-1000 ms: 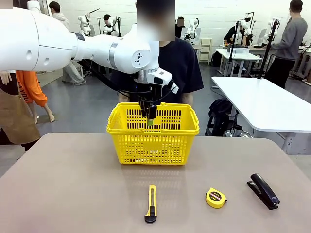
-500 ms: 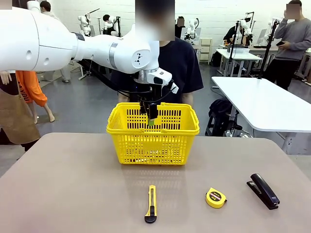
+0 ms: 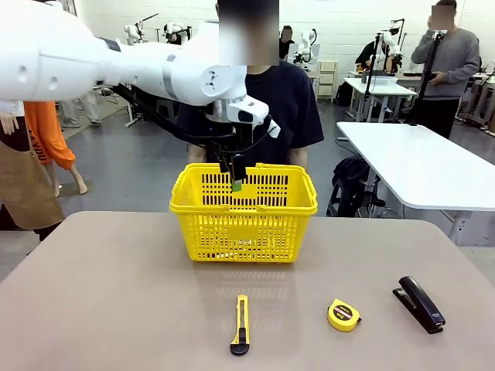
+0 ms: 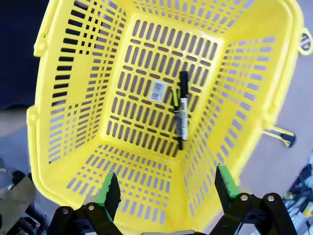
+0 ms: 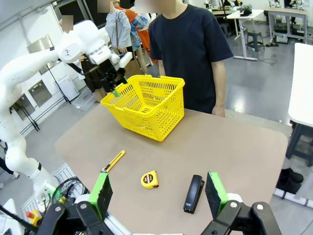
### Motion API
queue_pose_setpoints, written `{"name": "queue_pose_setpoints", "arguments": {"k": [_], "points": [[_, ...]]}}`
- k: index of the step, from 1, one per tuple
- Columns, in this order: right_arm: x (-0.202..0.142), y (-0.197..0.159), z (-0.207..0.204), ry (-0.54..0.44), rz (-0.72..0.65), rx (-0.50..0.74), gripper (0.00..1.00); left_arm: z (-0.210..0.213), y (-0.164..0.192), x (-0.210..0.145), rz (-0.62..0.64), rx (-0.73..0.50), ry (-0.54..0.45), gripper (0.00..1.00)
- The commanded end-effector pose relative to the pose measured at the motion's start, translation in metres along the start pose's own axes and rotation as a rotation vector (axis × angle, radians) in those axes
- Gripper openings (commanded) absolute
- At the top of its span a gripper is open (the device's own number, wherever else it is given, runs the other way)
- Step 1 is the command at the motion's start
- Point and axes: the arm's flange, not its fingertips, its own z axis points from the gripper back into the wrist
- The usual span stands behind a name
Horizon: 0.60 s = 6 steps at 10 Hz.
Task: Place the items the person wants into the basket.
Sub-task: Pick up the item the person points to and place it in the Market Basket.
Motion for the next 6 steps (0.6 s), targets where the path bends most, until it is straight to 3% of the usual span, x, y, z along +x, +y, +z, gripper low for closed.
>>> {"name": "queue_pose_setpoints", "arguments": {"k": [1, 4, 6], "points": [[0.001, 0.000, -0.002, -0.017, 0.008, 0.014, 1.00, 0.038, -0.052, -0.092, -0.077, -0.033, -0.092, 1.00], [0.001, 0.000, -0.002, -0.017, 0.008, 0.014, 1.00, 0.055, -0.085, -0.196, -0.032, -0.059, -0.097, 1.00], [0.001, 0.000, -0.002, -0.017, 0.008, 0.014, 1.00, 0.056, -0.092, -0.244, 0.052, -0.053, -0.128, 1.00]]}}
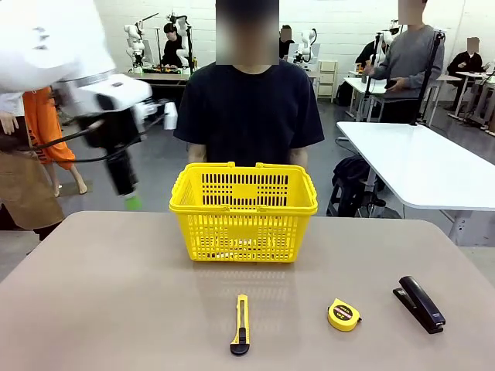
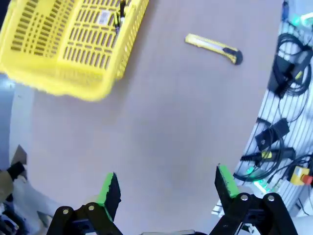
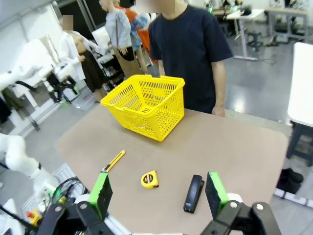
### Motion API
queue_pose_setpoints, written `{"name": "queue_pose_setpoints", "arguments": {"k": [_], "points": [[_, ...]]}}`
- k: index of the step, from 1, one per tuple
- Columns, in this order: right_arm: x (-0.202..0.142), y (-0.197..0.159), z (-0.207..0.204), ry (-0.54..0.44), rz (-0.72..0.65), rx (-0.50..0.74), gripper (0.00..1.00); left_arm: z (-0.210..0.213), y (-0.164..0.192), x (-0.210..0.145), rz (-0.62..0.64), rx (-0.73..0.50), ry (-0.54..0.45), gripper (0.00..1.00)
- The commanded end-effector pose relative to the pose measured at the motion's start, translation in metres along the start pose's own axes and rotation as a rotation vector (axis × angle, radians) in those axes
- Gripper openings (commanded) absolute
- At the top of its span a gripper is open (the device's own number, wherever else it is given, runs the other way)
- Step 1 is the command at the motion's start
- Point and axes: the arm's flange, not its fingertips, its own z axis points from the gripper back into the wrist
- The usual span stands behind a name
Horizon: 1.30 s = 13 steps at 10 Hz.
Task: Place the items the person wants into the basket.
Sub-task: Pick up the item the person points to and place it in the Market Basket.
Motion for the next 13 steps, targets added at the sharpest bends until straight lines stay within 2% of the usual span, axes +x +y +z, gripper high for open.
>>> {"name": "queue_pose_setpoints", "arguments": {"k": [1, 3, 6, 7, 13], "points": [[0.001, 0.000, -0.002, -0.017, 0.008, 0.015, 1.00, -0.007, -0.012, -0.023, 0.031, 0.028, -0.019, 1.00], [0.001, 0.000, -0.002, -0.017, 0.008, 0.015, 1.00, -0.008, -0.012, -0.038, 0.056, 0.049, 0.011, 1.00], [0.001, 0.000, -0.002, -0.017, 0.008, 0.015, 1.00, -0.009, 0.000, -0.033, 0.099, 0.017, 0.040, 1.00], [0.001, 0.000, -0.002, -0.017, 0.008, 0.015, 1.00, -0.007, -0.009, -0.042, 0.057, 0.024, 0.017, 1.00], [0.001, 0.000, -0.002, -0.017, 0.008, 0.015, 1.00, -0.007, -0.009, -0.042, 0.057, 0.024, 0.017, 1.00]]}}
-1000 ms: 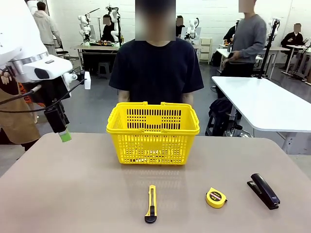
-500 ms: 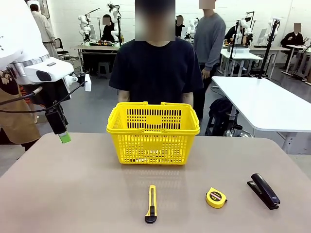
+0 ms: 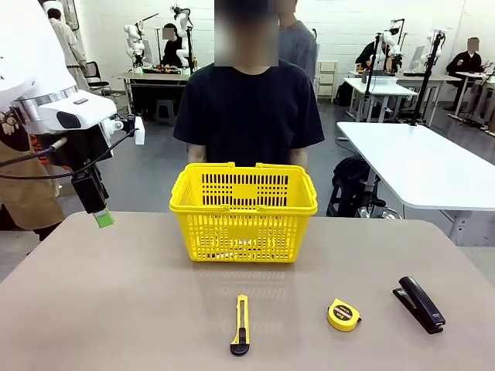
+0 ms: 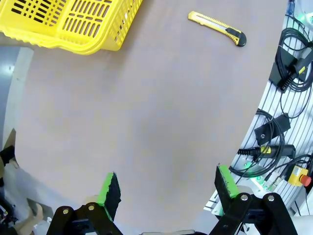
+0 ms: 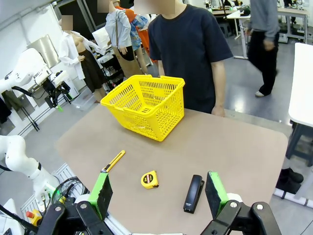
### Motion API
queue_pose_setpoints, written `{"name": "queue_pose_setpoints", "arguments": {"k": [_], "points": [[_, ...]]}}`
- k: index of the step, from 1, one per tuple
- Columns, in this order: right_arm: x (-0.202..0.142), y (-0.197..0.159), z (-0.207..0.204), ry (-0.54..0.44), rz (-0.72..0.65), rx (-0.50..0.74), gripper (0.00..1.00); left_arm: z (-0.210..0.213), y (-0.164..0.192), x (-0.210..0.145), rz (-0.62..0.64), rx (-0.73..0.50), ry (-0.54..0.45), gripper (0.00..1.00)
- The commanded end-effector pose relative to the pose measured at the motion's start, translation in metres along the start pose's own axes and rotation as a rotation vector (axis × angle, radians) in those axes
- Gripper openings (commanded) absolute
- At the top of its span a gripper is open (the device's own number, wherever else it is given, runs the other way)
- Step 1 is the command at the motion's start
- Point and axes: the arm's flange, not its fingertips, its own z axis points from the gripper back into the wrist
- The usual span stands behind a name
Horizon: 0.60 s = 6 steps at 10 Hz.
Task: Place the items the person wants into the basket.
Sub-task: Pick up the item the person points to and place it in the Market Basket.
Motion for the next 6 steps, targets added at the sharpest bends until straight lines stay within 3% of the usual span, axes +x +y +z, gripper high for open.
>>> {"name": "queue_pose_setpoints", "arguments": {"k": [1, 2, 3, 6], "points": [[0.001, 0.000, -0.002, -0.017, 0.008, 0.015, 1.00, 0.000, 0.000, 0.000, 0.000, 0.000, 0.001, 1.00], [0.001, 0.000, -0.002, -0.017, 0.008, 0.015, 1.00, 0.016, -0.007, -0.031, -0.078, -0.064, -0.205, 1.00], [0.001, 0.000, -0.002, -0.017, 0.008, 0.015, 1.00, 0.056, 0.013, -0.066, -0.173, -0.138, -0.389, 1.00], [0.001, 0.000, -0.002, -0.017, 0.008, 0.015, 1.00, 0.081, 0.024, -0.157, -0.226, -0.159, -0.652, 1.00]]}}
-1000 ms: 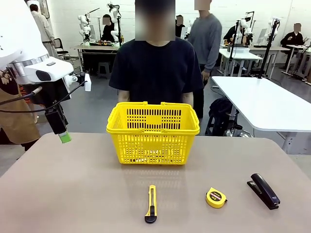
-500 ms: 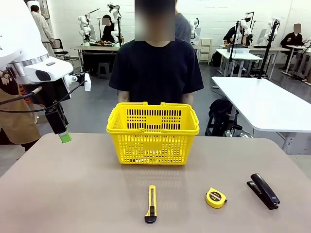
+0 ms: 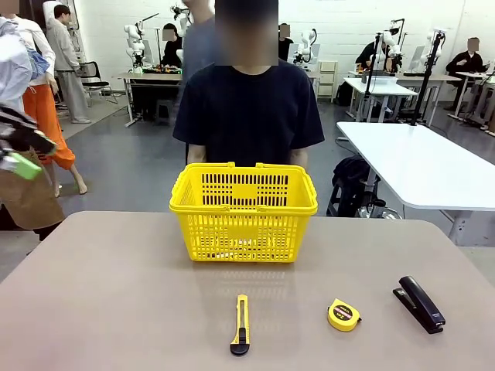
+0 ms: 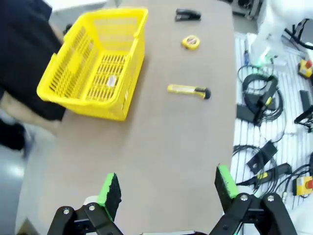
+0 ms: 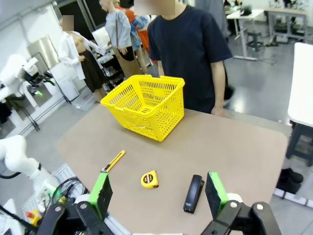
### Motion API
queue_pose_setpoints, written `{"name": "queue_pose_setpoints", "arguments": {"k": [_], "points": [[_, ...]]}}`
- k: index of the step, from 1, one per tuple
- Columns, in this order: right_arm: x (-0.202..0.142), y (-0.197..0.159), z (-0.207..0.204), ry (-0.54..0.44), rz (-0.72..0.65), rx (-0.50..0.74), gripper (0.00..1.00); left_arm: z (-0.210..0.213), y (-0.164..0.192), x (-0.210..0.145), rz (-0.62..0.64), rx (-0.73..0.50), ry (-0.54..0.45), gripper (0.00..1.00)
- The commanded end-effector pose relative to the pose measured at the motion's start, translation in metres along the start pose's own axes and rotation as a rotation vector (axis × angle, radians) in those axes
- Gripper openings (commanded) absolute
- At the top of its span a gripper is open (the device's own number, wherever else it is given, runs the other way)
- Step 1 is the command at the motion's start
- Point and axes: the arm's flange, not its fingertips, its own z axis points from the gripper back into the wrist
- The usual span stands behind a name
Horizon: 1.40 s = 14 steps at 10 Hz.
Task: Place the items the person wants into the basket.
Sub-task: Pick up the item the person points to and place it in the Market Basket.
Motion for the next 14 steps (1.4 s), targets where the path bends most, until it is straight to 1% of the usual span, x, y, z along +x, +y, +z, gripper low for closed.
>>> {"name": "queue_pose_setpoints", "arguments": {"k": [1, 2, 4, 6, 7, 8, 9, 11, 13, 14], "points": [[0.001, 0.000, -0.002, -0.017, 0.008, 0.015, 1.00, 0.021, 0.015, -0.045, 0.038, -0.074, -0.158, 1.00], [0.001, 0.000, -0.002, -0.017, 0.008, 0.015, 1.00, 0.032, 0.019, -0.067, 0.091, -0.066, -0.203, 1.00], [0.001, 0.000, -0.002, -0.017, 0.008, 0.015, 1.00, 0.056, 0.012, -0.108, 0.176, 0.010, -0.248, 1.00], [0.001, 0.000, -0.002, -0.017, 0.008, 0.015, 1.00, 0.089, 0.008, -0.129, 0.252, 0.088, -0.270, 1.00], [0.001, 0.000, -0.002, -0.017, 0.008, 0.015, 1.00, 0.089, -0.009, -0.133, 0.286, 0.159, -0.249, 1.00], [0.001, 0.000, -0.002, -0.017, 0.008, 0.015, 1.00, 0.091, -0.015, -0.130, 0.292, 0.209, -0.198, 1.00], [0.001, 0.000, -0.002, -0.017, 0.008, 0.015, 1.00, 0.095, -0.010, -0.122, 0.284, 0.222, -0.162, 1.00], [0.001, 0.000, -0.002, -0.017, 0.008, 0.015, 1.00, 0.089, -0.023, -0.124, 0.294, 0.225, -0.150, 1.00], [0.001, 0.000, -0.002, -0.017, 0.008, 0.015, 1.00, 0.092, -0.018, -0.121, 0.299, 0.224, -0.102, 1.00], [0.001, 0.000, -0.002, -0.017, 0.008, 0.015, 1.00, 0.090, -0.023, -0.121, 0.301, 0.229, -0.101, 1.00]]}}
